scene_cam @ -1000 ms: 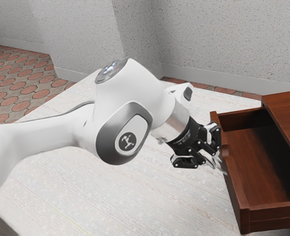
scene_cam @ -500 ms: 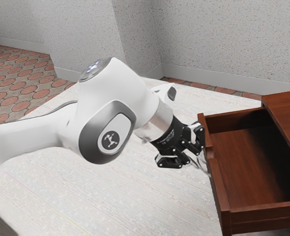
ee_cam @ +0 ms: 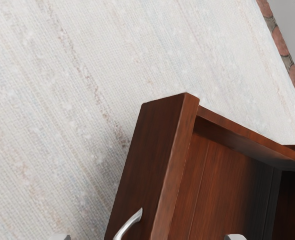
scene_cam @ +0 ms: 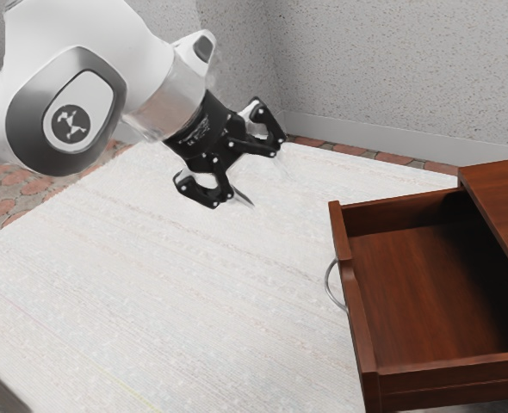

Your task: Pull the drawer handle with one arm to open the drawer

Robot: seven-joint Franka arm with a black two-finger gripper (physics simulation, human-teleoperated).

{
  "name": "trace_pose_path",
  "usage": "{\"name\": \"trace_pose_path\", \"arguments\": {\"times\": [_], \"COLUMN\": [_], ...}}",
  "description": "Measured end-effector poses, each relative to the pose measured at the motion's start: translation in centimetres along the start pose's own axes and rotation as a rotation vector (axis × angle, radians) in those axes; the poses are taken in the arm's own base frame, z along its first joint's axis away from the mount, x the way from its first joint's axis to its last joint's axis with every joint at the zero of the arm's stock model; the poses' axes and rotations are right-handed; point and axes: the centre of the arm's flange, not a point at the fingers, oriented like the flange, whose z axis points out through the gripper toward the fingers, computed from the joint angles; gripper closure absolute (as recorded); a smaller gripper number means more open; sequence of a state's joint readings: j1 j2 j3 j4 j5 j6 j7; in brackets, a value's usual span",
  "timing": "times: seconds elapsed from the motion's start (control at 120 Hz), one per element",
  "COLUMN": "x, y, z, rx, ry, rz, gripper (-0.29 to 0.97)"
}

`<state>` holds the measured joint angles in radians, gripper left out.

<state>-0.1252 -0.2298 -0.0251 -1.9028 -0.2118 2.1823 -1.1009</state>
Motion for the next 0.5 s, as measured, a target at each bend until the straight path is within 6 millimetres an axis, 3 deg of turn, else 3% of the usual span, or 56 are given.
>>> {"name": "trace_pose_path", "arguments": {"times": [0.083,0.167,0.3,0.5], "x": [0.8,0.7,1.4,2.6], "y": [2.0,1.8,-0.3,-2.7], "z": [-7.3,-10.4,-11.4,-8.6], "rx": [0.043,0.147,0.319,0.508], "ry": [0.059,0.066,0.042,-0.035], "rz": [0.059,0.093,0.105,0.104], "gripper": [0.25,0.17,0.09,0.04]}}
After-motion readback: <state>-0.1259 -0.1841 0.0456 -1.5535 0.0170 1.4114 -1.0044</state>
